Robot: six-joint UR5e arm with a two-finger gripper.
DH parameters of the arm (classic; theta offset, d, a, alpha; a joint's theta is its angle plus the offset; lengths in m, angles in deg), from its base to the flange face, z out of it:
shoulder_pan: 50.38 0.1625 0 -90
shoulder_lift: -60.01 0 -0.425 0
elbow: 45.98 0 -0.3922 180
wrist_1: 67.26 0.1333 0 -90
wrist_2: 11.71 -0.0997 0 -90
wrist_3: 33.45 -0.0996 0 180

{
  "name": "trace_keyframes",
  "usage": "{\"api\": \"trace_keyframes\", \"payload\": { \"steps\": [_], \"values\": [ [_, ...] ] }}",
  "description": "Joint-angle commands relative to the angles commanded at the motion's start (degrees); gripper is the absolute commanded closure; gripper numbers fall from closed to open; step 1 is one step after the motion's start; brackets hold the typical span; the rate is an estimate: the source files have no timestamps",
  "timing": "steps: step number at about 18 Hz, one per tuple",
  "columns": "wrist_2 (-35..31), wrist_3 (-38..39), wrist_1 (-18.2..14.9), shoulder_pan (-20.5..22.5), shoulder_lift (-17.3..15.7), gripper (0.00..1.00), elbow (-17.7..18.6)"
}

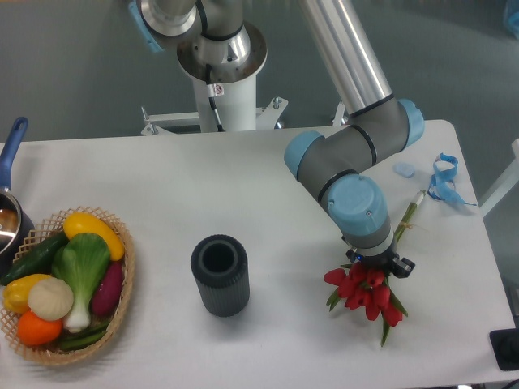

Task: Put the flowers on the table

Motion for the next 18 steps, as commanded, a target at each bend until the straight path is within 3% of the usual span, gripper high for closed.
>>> {"api": "trace_keyframes", "payload": {
  "steps": [4,7,9,11,13,15,18],
  "values": [
    [0.09,-0.09,1.75,0.0,-1.75,0.0,0.0],
    [0.97,-2.8,2.99,0.17,-6.06,0.0,-1.74],
    [0.7,-3.43,0.19,0.44,-7.81,0.0,-5.79],
    [0.53,-5.08,-6.12,2.01,-9.4,0.0,-9.13],
    [1.05,-9.38,-10.44,4.12,-10.63,0.0,-11.42],
    [3.85,-13.52,-12.21,6.4,-11.69,0.0,-11.43],
    [13.33,-17.03,-16.33,12.55,-15.73,0.0,-10.9]
  ]
}}
